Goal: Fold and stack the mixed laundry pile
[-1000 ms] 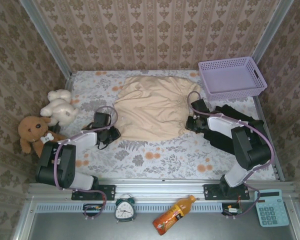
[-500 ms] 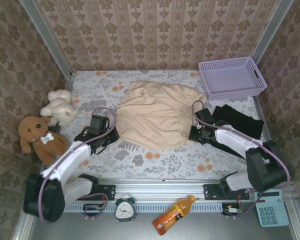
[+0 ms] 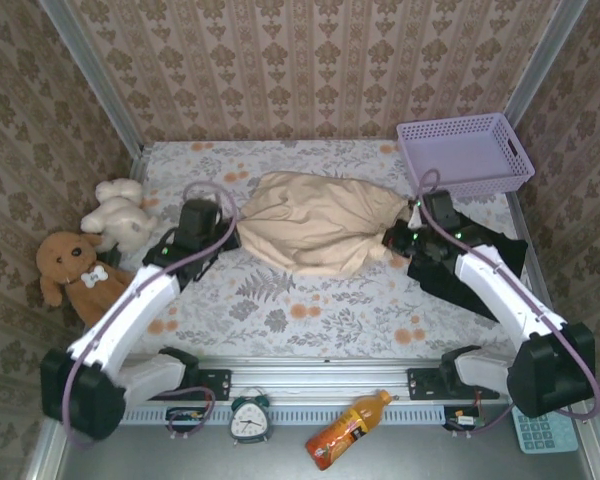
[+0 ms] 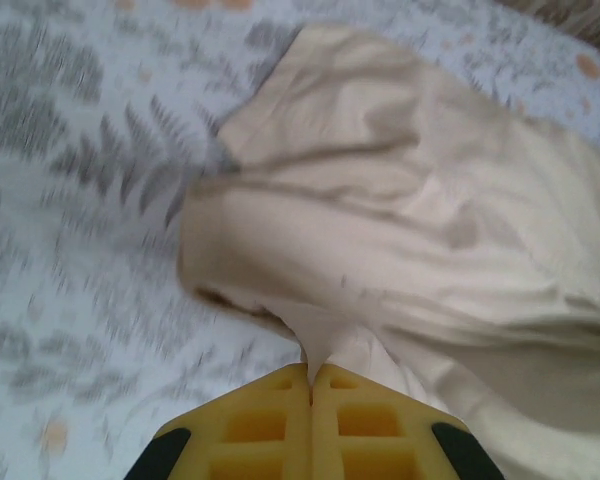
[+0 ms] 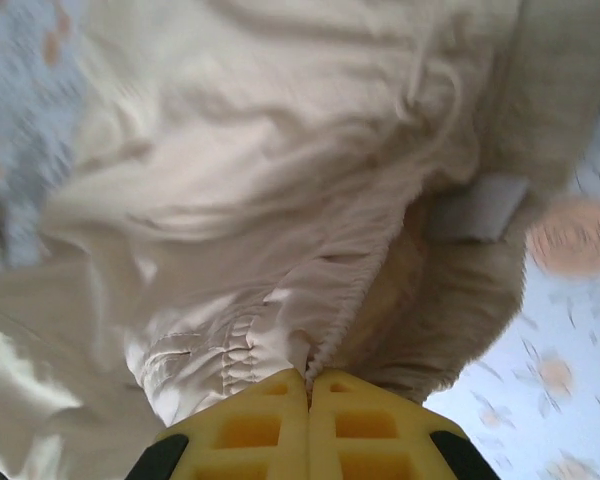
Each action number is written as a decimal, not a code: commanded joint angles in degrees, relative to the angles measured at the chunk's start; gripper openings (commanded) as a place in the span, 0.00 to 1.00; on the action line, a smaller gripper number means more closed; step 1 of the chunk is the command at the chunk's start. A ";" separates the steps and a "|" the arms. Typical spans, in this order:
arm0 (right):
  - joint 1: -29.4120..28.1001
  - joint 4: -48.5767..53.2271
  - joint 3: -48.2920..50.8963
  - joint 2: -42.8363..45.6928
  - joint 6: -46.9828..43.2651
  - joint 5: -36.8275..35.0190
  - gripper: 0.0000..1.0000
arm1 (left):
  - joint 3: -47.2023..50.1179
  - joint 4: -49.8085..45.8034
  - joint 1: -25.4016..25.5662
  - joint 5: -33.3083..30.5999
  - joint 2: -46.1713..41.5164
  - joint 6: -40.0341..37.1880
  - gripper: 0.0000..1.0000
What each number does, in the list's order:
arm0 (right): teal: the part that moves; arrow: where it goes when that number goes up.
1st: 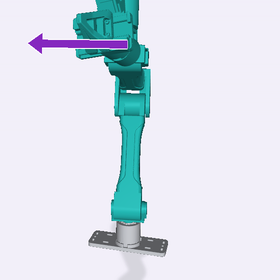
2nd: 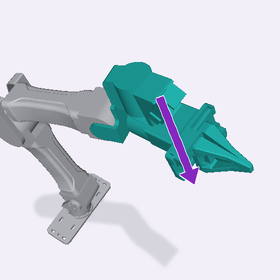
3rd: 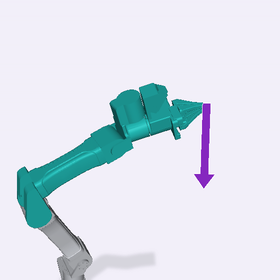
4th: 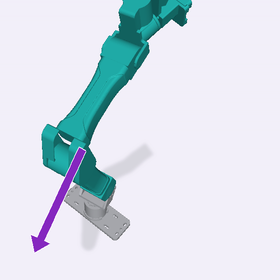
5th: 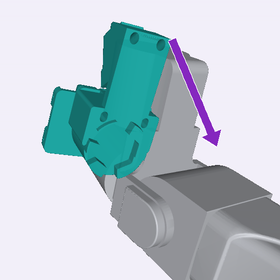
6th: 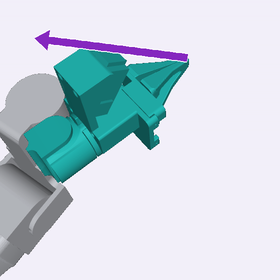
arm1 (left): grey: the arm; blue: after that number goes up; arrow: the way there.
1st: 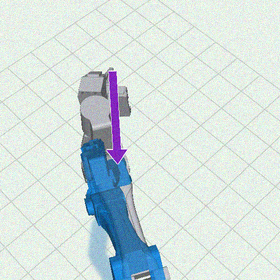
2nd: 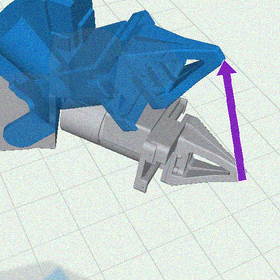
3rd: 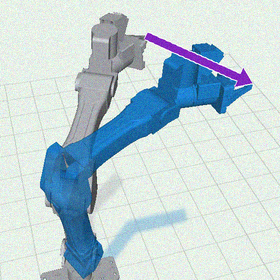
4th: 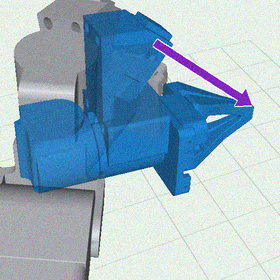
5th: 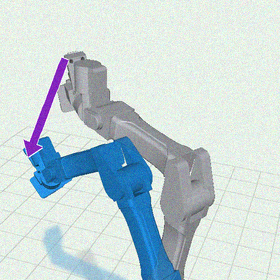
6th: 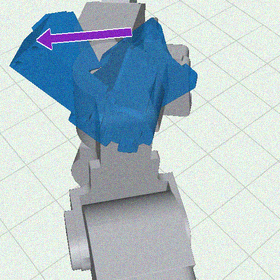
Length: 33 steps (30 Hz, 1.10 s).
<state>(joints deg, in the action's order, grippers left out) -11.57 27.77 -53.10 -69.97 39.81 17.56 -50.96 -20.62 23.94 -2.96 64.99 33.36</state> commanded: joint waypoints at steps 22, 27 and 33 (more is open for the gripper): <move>9.18 -17.44 -21.12 -26.78 -0.95 -9.30 0.47 | -49.48 7.07 -10.01 21.65 50.25 -8.38 1.00; 6.95 -12.41 -19.94 -27.05 -7.16 -11.55 0.59 | -34.49 15.71 -9.61 27.17 43.16 -3.37 0.75; 6.33 -12.43 -17.90 -30.40 -7.30 -10.08 0.59 | -16.22 22.13 -6.50 27.76 33.52 0.71 0.73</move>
<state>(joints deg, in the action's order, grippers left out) -5.10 13.26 -72.38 -98.35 34.39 7.88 -72.62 -2.44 15.59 22.85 101.32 31.35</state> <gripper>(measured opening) 0.591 0.731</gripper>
